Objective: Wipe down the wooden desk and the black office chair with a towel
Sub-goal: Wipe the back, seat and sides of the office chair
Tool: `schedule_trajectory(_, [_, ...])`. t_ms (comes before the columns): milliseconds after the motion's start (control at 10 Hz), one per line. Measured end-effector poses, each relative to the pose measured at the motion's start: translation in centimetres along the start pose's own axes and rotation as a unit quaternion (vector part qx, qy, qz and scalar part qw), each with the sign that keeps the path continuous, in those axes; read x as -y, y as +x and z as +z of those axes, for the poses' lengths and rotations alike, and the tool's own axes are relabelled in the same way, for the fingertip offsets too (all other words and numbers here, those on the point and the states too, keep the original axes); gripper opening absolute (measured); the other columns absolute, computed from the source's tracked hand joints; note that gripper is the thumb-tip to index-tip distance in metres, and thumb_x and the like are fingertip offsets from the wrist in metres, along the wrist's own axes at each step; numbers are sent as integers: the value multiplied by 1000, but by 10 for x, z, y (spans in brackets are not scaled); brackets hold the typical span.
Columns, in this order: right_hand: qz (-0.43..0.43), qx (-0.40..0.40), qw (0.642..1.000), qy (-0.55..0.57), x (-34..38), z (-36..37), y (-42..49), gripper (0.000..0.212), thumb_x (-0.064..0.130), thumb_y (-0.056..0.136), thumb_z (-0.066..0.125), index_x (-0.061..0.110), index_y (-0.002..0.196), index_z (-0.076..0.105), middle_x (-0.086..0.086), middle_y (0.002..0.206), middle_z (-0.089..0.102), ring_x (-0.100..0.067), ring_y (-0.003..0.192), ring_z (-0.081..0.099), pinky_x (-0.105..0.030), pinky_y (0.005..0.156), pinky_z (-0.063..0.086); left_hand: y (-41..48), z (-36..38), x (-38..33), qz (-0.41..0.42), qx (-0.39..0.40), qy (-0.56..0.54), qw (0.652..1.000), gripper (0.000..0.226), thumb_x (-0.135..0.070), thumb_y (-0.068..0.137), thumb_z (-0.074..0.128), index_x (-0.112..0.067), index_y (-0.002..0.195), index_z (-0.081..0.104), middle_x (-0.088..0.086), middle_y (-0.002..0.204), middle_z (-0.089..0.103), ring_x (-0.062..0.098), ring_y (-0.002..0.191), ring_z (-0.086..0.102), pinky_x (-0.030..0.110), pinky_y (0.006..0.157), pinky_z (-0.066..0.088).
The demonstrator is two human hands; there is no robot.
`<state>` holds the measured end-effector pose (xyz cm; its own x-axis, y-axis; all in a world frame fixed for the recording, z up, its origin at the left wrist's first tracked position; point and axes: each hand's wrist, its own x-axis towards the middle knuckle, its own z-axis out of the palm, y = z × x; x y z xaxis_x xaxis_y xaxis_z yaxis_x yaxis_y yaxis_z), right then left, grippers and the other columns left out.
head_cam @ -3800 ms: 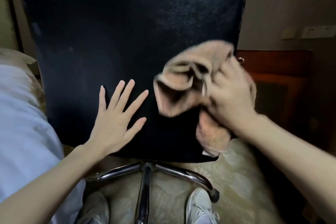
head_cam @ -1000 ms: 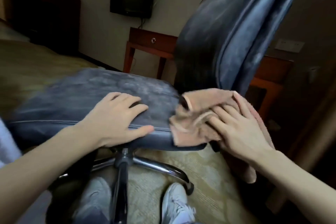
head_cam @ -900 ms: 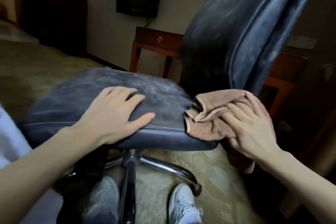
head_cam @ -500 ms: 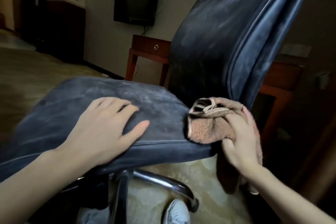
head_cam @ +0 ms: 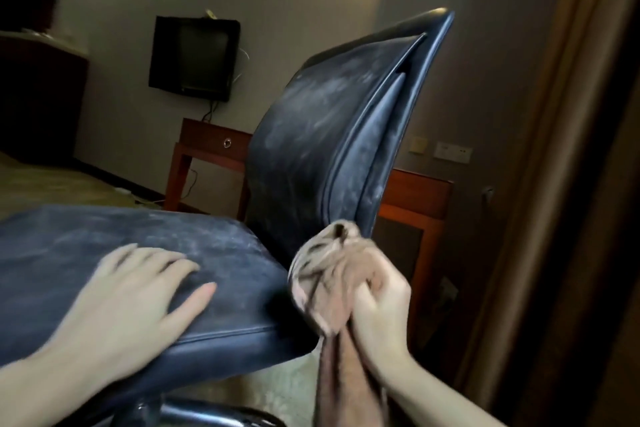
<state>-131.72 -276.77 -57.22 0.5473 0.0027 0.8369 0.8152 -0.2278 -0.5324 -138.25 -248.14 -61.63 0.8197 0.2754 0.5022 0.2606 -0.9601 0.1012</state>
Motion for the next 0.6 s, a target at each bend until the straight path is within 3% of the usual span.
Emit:
schedule_trajectory(100, [-116, -47, 992, -1, 46, -17, 65, 43, 5, 66, 45, 18, 98, 71, 7, 99, 74, -18, 97, 70, -49, 90, 55, 8, -46, -71, 75, -158, -148, 973, 59, -73, 96, 32, -35, 116, 72, -13, 117, 73, 14, 112, 65, 39, 99, 49])
schedule_trajectory(200, [-199, -120, 964, -131, 79, -37, 132, 51, 16, 65, 40, 17, 110, 63, 0, 108, 69, -27, 104, 63, -56, 101, 46, 37, -68, -136, 76, -145, -252, 954, 78, -77, 91, 36, -26, 148, 49, -3, 147, 57, 21, 134, 51, 38, 107, 43])
schedule_trajectory(300, [-235, -141, 914, -299, 90, -52, 191, 50, 14, 75, 48, 18, 124, 55, -3, 126, 62, -28, 123, 53, -49, 114, 33, 65, -73, -198, 66, -153, -331, 929, 112, -84, 78, 40, -22, 163, 2, 4, 169, 15, 24, 153, 21, 44, 118, 32])
schedule_trajectory(400, [-247, -32, 846, -471, 76, -55, 220, 53, 25, 80, 52, 18, 132, 51, -6, 137, 55, -32, 134, 44, -53, 122, 21, 74, -51, -224, 10, -158, -331, 930, 137, -86, 72, 58, -22, 159, -26, 8, 171, -7, 29, 157, 9, 48, 119, 30])
schedule_trajectory(500, [-182, 85, 853, -482, 42, -48, 206, 60, 25, 84, 58, 14, 142, 48, -16, 141, 51, -39, 136, 39, -56, 121, 25, 74, -20, -228, -49, -148, -323, 934, 153, -80, 66, 72, -20, 153, -38, 20, 169, 4, 37, 151, 27, 49, 117, 35])
schedule_trajectory(600, [-129, 100, 897, -411, 7, -41, 168, 60, 19, 81, 55, 13, 141, 50, -22, 133, 55, -43, 128, 45, -51, 104, 46, 76, -7, -231, -91, -131, -350, 923, 153, -76, 64, 71, -17, 153, -38, 24, 155, 39, 37, 133, 52, 46, 112, 39])
